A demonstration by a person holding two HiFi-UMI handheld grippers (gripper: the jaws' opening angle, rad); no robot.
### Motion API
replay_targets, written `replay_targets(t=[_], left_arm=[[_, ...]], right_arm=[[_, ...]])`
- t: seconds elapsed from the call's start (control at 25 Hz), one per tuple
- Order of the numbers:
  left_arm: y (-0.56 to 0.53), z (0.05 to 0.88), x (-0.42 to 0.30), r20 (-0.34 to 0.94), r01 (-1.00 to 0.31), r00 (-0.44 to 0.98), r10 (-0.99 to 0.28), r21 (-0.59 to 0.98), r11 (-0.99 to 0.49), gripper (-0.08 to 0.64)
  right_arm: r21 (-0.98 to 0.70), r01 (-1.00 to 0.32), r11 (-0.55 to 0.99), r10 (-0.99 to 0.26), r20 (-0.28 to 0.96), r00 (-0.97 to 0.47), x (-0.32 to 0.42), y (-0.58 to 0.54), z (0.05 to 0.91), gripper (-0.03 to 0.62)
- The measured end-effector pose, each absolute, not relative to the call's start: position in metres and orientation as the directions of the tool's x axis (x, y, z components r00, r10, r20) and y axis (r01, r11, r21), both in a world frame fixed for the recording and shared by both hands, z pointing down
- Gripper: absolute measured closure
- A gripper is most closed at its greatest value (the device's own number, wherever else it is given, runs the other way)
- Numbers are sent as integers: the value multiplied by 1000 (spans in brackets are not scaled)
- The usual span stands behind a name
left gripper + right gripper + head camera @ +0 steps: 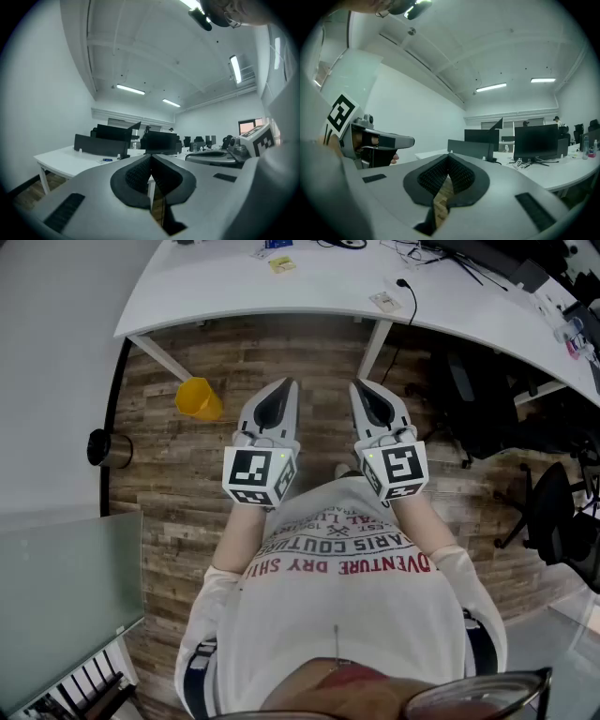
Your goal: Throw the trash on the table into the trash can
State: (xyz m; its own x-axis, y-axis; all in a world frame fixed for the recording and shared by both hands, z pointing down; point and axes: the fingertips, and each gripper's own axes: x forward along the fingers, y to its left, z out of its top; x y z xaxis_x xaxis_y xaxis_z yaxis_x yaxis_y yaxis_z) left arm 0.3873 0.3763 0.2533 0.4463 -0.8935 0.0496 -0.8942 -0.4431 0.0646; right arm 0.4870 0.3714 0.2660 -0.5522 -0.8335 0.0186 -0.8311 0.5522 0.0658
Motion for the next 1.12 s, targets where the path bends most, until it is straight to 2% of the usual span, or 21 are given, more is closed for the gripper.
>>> replay_targets(t=[0.48, 0.68, 1.12], left_arm=[[365, 262, 377, 61, -892, 451, -891, 76, -446, 537], [352, 275, 373, 84, -884, 464, -882, 100, -456, 537], [258, 306, 390, 115, -875, 479, -870, 137, -464, 537]], right_arm=[[29, -822, 568, -823, 27, -568, 473, 359, 279, 568], [-18, -837, 547, -834, 78, -546, 472, 344, 296, 568], [-70, -873, 484, -860, 149, -488, 511, 237, 335, 568]])
